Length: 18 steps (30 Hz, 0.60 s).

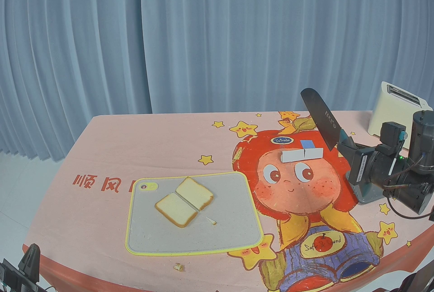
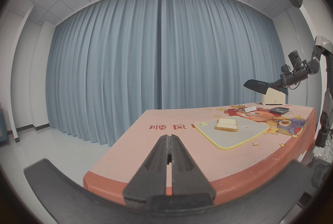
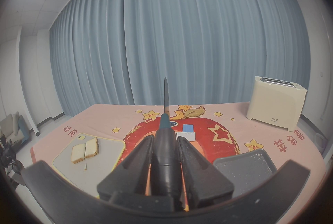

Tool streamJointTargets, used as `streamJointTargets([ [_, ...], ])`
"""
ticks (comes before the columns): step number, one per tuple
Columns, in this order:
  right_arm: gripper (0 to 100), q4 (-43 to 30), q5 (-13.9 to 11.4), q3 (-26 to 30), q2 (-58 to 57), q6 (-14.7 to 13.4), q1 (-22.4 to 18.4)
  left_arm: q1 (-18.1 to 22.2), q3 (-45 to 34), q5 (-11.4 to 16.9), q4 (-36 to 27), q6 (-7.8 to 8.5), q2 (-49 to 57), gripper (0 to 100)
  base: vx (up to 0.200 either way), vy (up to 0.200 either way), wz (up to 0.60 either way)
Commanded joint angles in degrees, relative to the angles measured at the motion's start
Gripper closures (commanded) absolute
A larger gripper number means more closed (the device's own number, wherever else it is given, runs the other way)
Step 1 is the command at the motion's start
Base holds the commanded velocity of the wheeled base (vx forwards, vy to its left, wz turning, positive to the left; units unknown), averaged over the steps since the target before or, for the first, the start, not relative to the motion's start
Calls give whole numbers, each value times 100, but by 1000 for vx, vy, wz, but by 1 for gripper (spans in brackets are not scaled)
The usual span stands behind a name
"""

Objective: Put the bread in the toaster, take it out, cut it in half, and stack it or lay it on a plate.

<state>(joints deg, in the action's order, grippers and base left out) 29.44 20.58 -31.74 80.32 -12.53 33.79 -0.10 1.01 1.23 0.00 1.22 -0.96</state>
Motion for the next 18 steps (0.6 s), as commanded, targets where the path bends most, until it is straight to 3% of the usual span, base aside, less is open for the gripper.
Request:
streamJointTargets([
  [1, 100, 0, -1, 72, -26, 5, 5, 1, -92, 0, 0, 1, -9, 100, 0, 0, 0],
  [11, 100, 0, -19, 125, 106, -4, -31, 1, -101, 0, 0, 1, -9, 100, 0, 0, 0],
  [18, 100, 0, -212, 125, 185, -74, -66, 1, -92, 0, 0, 1, -9, 100, 0, 0, 0],
])
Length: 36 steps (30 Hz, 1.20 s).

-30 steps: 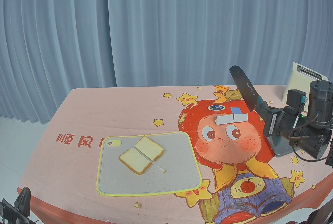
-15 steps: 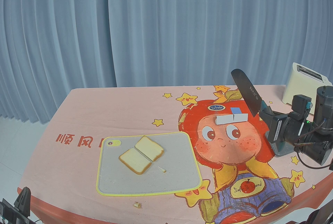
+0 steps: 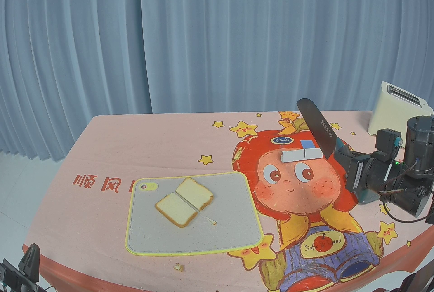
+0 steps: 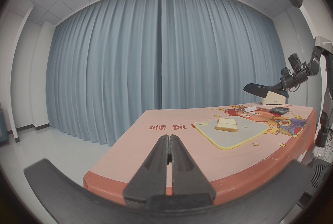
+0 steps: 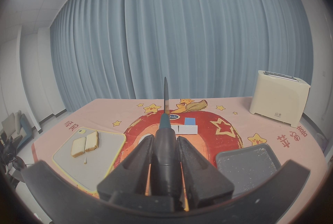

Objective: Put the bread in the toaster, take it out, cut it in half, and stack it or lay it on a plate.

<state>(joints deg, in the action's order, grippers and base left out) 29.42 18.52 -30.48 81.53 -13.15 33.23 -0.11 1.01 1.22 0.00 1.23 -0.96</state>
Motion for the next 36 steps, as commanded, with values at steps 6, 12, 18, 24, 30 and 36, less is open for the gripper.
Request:
streamJointTargets([
  [6, 100, 3, -85, -2, 170, -21, -203, 2, -92, 1, 0, 0, -9, 100, 0, 0, 0],
  [12, 100, 3, -199, -2, 170, -21, -238, 2, -92, 1, 0, 0, -9, 100, 0, 0, 0],
  [18, 100, 3, -208, 7, 170, -21, -309, 2, -92, 1, 0, 0, -9, 100, 0, 0, 0],
  [24, 100, 29, -217, 42, 267, -56, -291, 2, -101, 1, 0, 0, -9, 100, 0, 0, 0],
  [30, 100, 12, -217, 24, 311, -82, -317, 2, -101, 1, 0, 0, -9, 100, 0, 0, 0],
  [36, 100, 29, -217, 68, 451, -82, -361, 2, -92, 1, 0, 0, -9, 100, 0, 0, 0],
])
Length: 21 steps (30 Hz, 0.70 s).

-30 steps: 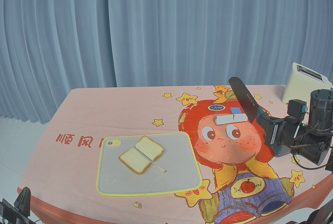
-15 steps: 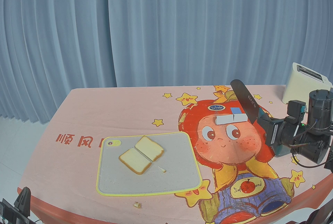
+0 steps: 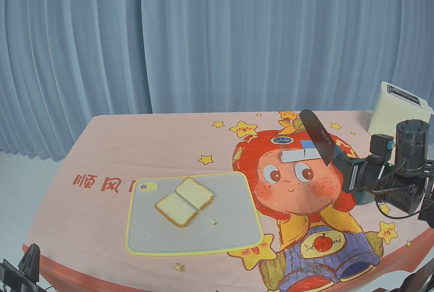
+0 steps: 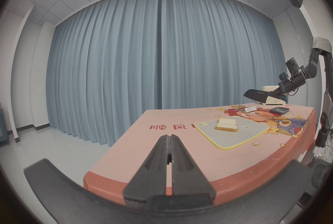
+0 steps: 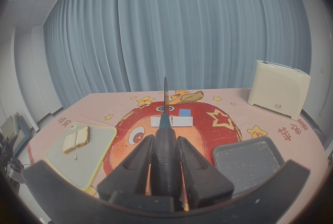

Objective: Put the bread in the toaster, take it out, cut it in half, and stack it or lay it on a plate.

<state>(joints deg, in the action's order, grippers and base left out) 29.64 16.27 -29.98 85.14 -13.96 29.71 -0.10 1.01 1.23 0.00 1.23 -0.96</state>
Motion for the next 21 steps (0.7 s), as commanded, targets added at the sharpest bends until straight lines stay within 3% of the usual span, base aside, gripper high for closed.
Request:
streamJointTargets([
  [1, 100, 7, 7, 18, 64, -2, 0, 1, -92, 0, 0, 0, -9, 100, 0, 0, 0],
  [12, 100, -2, -10, 1, -59, -2, 123, 1, -92, 0, 0, 0, -9, 100, 0, 0, 0],
  [17, 100, -2, 34, 62, 91, -336, 501, 1, -92, 0, 0, 0, -9, 100, 0, 0, 0],
  [21, 100, -19, 60, 80, 38, -336, 580, 1, -92, 0, 0, 0, -9, 100, 0, 0, 0],
])
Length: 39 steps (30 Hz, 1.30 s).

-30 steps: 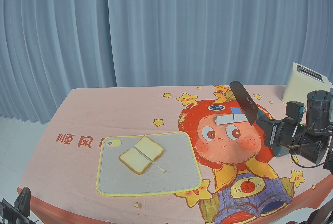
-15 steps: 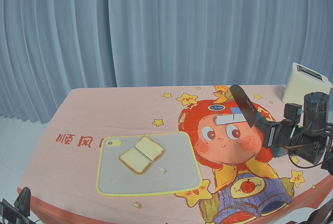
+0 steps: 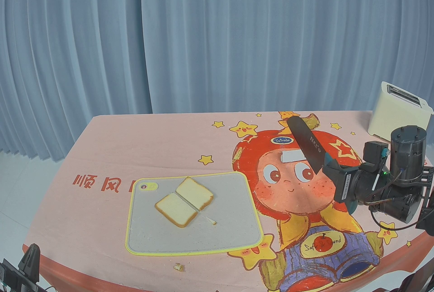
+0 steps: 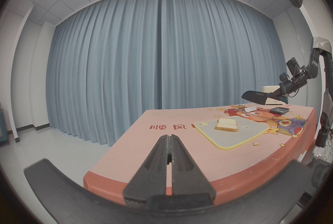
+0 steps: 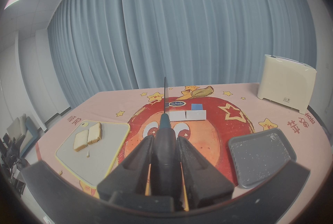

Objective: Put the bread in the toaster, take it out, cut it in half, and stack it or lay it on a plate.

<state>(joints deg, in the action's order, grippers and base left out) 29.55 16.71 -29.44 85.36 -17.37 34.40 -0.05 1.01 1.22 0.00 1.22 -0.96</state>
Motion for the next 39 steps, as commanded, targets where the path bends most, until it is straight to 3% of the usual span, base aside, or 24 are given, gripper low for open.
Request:
streamJointTargets([
  [1, 100, -11, 16, 26, 16, 15, 111, -4, -92, 1, 0, 1, -9, 100, 0, 0, 0],
  [10, 100, -11, 16, 44, 60, 23, 84, -4, -101, 1, 0, 1, -9, 100, 0, 0, 0],
  [16, 100, 33, 16, 360, 139, -21, 119, -4, -92, 1, 0, 1, -9, 100, 0, 0, 0],
  [26, 100, 60, 16, 219, 86, -12, 67, -4, -92, 1, 0, 1, -9, 100, 0, 0, 0],
  [39, 100, 7, -37, 123, 104, 50, -584, -4, -92, 1, 0, 1, -9, 100, 0, 0, 0],
])
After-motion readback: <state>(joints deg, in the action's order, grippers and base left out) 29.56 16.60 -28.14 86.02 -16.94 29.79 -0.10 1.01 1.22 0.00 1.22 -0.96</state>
